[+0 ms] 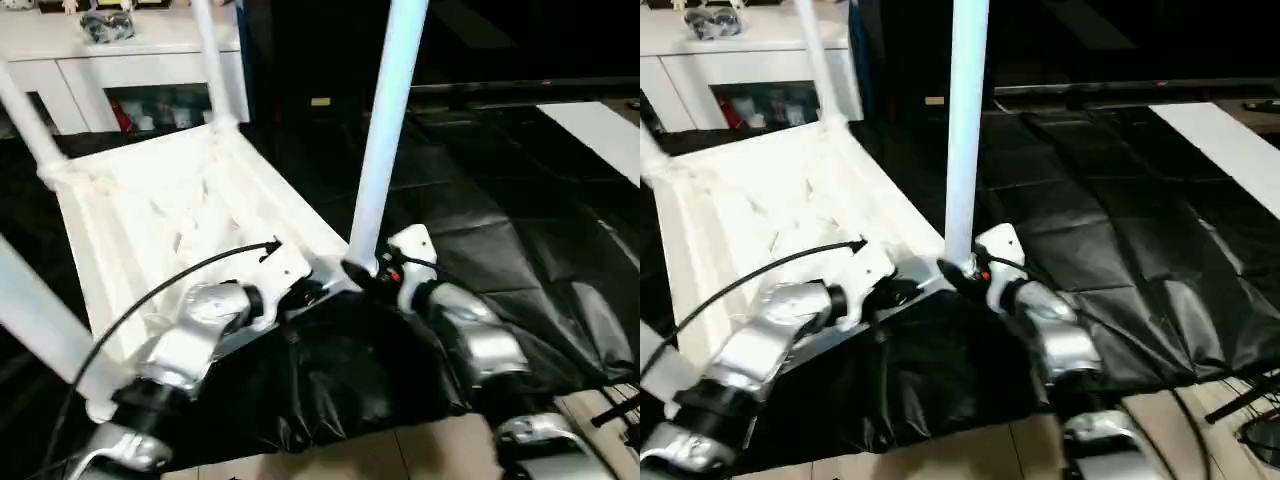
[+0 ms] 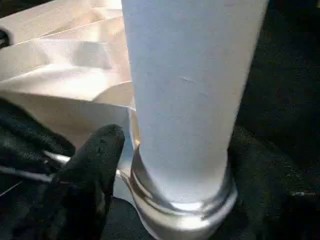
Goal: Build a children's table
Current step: Rotate leg to tighten
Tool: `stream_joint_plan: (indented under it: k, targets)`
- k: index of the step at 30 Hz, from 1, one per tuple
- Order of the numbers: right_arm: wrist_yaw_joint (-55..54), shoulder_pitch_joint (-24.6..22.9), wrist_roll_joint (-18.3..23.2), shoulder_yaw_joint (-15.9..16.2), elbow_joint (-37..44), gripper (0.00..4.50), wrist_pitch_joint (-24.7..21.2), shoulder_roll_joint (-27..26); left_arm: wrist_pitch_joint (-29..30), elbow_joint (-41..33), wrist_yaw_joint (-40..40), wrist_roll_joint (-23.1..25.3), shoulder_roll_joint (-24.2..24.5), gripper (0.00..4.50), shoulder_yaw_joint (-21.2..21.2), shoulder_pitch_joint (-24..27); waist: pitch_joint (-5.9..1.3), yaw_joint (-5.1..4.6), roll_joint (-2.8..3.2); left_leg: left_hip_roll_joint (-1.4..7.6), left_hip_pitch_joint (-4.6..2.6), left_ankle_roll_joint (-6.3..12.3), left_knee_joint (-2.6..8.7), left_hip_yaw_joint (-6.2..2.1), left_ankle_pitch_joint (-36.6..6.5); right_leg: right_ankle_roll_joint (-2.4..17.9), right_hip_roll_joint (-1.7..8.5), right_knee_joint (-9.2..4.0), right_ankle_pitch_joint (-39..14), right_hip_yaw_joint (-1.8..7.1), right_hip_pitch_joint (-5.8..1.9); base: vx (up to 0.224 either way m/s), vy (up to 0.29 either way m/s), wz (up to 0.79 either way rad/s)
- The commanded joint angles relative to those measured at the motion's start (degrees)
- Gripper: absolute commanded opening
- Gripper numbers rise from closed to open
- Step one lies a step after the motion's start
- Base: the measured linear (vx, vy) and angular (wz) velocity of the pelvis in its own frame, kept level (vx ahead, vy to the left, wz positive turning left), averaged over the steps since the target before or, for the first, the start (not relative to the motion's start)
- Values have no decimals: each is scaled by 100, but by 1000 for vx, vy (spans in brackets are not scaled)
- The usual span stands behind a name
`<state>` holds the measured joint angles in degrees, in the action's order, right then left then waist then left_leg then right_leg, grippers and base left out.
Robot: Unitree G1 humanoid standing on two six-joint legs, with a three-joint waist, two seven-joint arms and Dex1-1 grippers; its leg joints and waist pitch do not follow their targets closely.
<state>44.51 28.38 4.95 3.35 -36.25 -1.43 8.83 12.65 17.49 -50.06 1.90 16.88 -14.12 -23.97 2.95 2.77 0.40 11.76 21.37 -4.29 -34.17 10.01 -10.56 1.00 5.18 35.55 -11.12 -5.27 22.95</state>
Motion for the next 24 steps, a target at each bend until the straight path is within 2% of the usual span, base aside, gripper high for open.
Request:
stream_joint_plan:
  k: [1,5,7,9,12,13,14,15,18,21,24]
  targets:
    - [703,-82,17,490,146,380,-82,108,-278,-448,-376,-243,-34,0,-115,-94,-384,32,67,157,-51,351,398,-29,-1028,1410,299,-390,-452,300,-315,0,0,0]
    - [1331,-89,-61,662,232,380,70,535,-312,-501,-744,-354,174,0,-128,-44,-391,93,66,168,-71,325,396,-22,-1046,1430,297,-388,-393,300,-321,0,0,0]
    - [1917,-105,-9,746,383,380,79,814,-328,-552,-1070,-460,338,0,-165,5,-389,131,86,168,-70,348,393,-21,-1019,1469,293,-376,-299,300,-327,0,0,0]
    - [2080,-92,32,738,419,380,36,878,-339,-563,-1197,-511,401,0,-176,21,-393,159,76,172,-68,376,384,-12,-1001,1486,293,-362,-242,301,-325,0,0,0]
    - [2354,-53,158,717,485,347,-40,961,-378,-544,-1424,-574,520,0,-200,32,-394,208,64,174,-81,382,383,-9,-985,1504,295,-363,-274,300,-323,0,0,0]
    - [2403,-50,195,735,504,347,-48,985,-385,-534,-1483,-586,546,0,-208,33,-400,210,29,177,-83,384,380,-1,-971,1497,295,-363,-289,302,-325,0,0,0]
    - [2431,-48,218,749,515,338,-49,999,-394,-523,-1526,-590,567,0,-218,32,-400,220,54,179,-90,382,380,-2,-960,1505,296,-356,-317,303,-313,0,0,0]
    - [2439,-49,228,764,522,329,-52,1008,-402,-513,-1558,-589,584,0,-224,30,-397,220,29,184,-89,382,384,-5,-937,1497,294,-353,-346,303,-313,0,0,0]
    - [2526,-70,260,788,562,308,-76,1023,-389,-499,-1628,-612,623,0,-236,25,-390,215,26,181,-78,346,389,-4,-978,1445,307,-371,-520,304,-316,0,0,0]
    - [2729,-129,248,831,602,283,-109,1026,-429,-446,-1686,-611,680,0,-230,27,-388,220,-3,178,-72,342,389,-4,-972,1397,306,-377,-584,307,-318,0,0,0]
    - [2748,-161,249,897,610,266,-110,1009,-421,-467,-1677,-624,695,0,-230,43,-389,222,4,177,-70,356,385,-5,-910,1382,314,-376,-613,305,-312,0,0,0]
